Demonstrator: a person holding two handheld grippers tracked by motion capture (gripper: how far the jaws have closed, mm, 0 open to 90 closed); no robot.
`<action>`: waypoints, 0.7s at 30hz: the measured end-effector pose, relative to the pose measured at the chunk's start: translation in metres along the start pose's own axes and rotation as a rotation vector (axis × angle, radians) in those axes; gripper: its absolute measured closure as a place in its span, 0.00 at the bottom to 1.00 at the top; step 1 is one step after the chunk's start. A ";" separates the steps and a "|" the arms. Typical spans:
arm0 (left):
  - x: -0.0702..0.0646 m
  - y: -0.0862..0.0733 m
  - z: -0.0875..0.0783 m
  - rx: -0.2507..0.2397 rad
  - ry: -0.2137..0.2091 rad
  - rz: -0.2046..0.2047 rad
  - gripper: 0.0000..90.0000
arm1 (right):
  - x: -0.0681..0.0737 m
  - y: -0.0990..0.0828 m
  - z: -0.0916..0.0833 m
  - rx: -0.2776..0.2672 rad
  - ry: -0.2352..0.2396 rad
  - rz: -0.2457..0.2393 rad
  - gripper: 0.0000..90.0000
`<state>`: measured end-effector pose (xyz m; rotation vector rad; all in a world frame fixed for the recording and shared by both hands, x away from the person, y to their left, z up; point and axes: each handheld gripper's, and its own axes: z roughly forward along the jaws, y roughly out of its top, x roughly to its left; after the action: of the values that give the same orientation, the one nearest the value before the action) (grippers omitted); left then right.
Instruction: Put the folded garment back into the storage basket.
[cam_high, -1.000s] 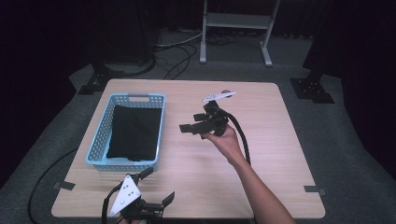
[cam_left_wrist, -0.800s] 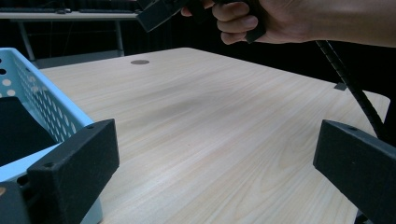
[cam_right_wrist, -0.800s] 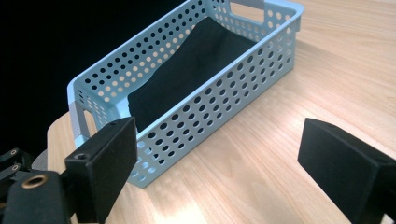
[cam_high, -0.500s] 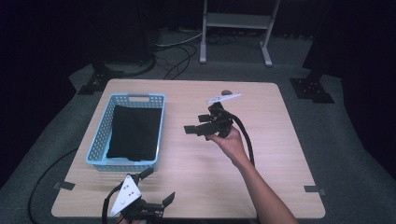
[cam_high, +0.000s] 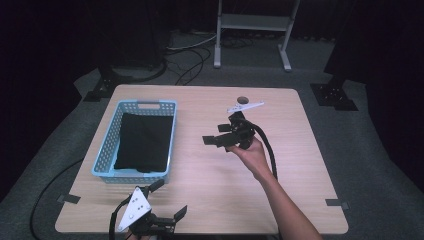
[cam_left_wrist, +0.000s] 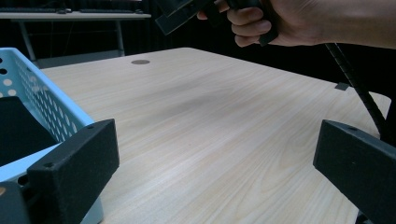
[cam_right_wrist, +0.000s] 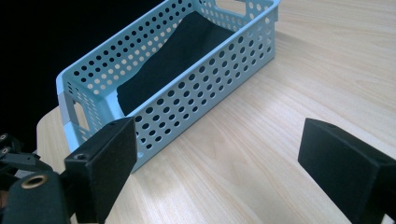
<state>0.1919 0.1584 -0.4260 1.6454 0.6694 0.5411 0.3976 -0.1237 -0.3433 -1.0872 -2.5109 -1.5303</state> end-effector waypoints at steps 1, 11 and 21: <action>0.000 0.000 0.000 0.000 0.000 0.000 0.00 | 0.000 0.000 -0.001 0.000 0.000 -0.001 0.13; 0.000 0.000 0.000 0.000 0.002 0.000 0.00 | -0.003 -0.006 -0.006 0.000 -0.009 0.000 0.13; 0.000 0.000 0.000 0.001 0.003 0.004 0.00 | -0.005 -0.012 -0.009 0.000 -0.018 0.006 0.13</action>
<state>0.1915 0.1583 -0.4258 1.6475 0.6687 0.5462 0.3917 -0.1373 -0.3499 -1.1132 -2.5172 -1.5253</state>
